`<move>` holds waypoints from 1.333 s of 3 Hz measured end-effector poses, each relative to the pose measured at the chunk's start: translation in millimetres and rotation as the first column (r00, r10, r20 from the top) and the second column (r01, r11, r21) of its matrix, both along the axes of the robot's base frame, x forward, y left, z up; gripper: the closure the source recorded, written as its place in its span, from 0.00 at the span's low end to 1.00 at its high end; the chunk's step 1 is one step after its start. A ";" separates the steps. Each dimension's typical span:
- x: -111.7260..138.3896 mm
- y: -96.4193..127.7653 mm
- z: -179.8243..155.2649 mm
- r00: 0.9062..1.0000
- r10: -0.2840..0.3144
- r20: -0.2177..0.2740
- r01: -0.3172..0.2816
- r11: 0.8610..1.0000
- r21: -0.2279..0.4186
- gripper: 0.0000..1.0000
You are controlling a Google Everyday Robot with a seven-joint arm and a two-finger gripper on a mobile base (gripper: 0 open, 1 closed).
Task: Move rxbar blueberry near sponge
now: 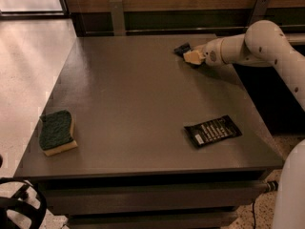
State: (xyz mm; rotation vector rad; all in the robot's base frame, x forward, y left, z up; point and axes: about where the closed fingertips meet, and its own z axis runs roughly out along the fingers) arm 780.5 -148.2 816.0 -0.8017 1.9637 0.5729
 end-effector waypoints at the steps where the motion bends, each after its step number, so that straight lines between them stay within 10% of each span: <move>1: 0.0 0.0 0.1 1.000 0.000 0.000 0.000 1.000 0.000 1.00; 4: 0.0 0.0 0.2 1.000 0.000 0.000 0.000 1.000 0.000 1.00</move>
Offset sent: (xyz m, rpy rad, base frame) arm -0.0186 -0.0354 0.0782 -0.0842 -0.1033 -0.0730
